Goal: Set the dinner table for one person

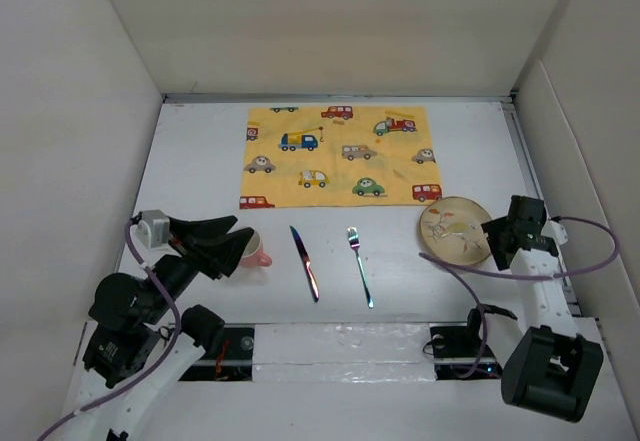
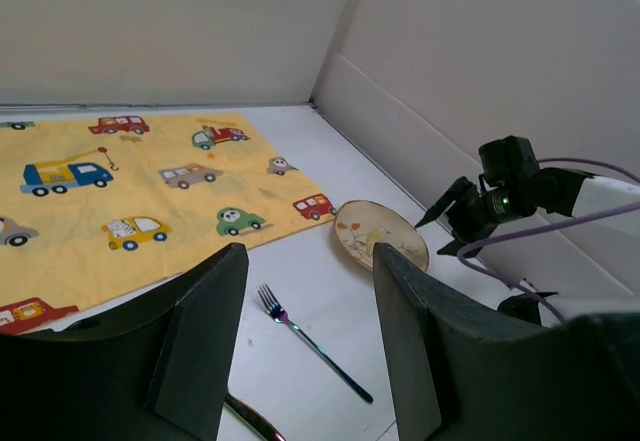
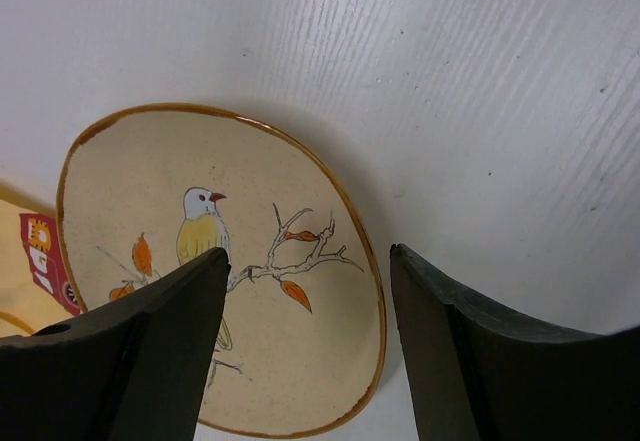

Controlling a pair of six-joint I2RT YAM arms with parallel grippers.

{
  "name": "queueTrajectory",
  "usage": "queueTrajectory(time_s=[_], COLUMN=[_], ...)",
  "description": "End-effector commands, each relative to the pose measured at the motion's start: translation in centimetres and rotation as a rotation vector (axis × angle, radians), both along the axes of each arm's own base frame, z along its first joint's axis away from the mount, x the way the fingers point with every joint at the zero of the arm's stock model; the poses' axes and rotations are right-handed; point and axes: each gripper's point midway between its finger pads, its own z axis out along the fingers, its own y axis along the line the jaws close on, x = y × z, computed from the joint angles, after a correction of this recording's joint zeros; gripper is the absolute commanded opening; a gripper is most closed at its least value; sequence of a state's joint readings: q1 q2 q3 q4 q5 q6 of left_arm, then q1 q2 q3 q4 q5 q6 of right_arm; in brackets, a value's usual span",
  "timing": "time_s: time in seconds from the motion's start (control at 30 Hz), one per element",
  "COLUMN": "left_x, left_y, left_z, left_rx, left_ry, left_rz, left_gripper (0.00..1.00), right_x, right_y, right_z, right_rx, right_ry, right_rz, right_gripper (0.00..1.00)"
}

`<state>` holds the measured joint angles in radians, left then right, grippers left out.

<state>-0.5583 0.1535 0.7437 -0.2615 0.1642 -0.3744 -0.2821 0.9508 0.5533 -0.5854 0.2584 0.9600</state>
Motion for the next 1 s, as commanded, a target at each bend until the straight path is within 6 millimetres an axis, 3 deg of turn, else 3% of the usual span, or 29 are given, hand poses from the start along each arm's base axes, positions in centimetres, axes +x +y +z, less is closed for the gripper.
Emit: queueTrajectory(time_s=[0.0, 0.17, 0.27, 0.47, 0.67, 0.8, 0.93, 0.97], left_x=[-0.1, -0.6, -0.4, -0.4, -0.1, 0.1, 0.5, 0.6], left_y=[0.6, 0.9, 1.0, 1.0, 1.1, 1.1, 0.9, 0.8], left_z=[0.4, 0.8, 0.6, 0.6, 0.4, 0.3, 0.1, 0.0], left_rx=[-0.012, -0.024, -0.020, -0.021, -0.023, -0.025, -0.018, -0.014], left_ry=[-0.026, -0.041, -0.036, -0.032, -0.020, -0.015, 0.001, 0.006], left_rz=[0.024, 0.022, 0.030, 0.034, 0.048, 0.053, 0.057, 0.056], left_gripper=[0.50, 0.50, 0.50, 0.49, 0.49, 0.49, 0.48, 0.48], right_x=[-0.9, -0.7, -0.6, 0.9, -0.1, 1.1, 2.6, 3.4], right_y=[0.1, 1.1, 1.3, 1.4, 0.7, -0.1, -2.2, -2.2], right_z=[-0.4, -2.9, -4.4, -4.3, -4.9, -0.8, 7.2, 10.9], right_rx=[0.029, 0.101, 0.131, 0.157, 0.151, 0.109, -0.012, -0.033], right_ry=[-0.010, 0.023, 0.075, -0.007, -0.012, -0.103, -0.258, -0.353], right_rz=[-0.064, -0.072, -0.071, -0.099, -0.217, -0.235, -0.243, -0.224], right_gripper=[0.71, 0.63, 0.51, 0.41, 0.00, 0.00, 0.00, 0.00])
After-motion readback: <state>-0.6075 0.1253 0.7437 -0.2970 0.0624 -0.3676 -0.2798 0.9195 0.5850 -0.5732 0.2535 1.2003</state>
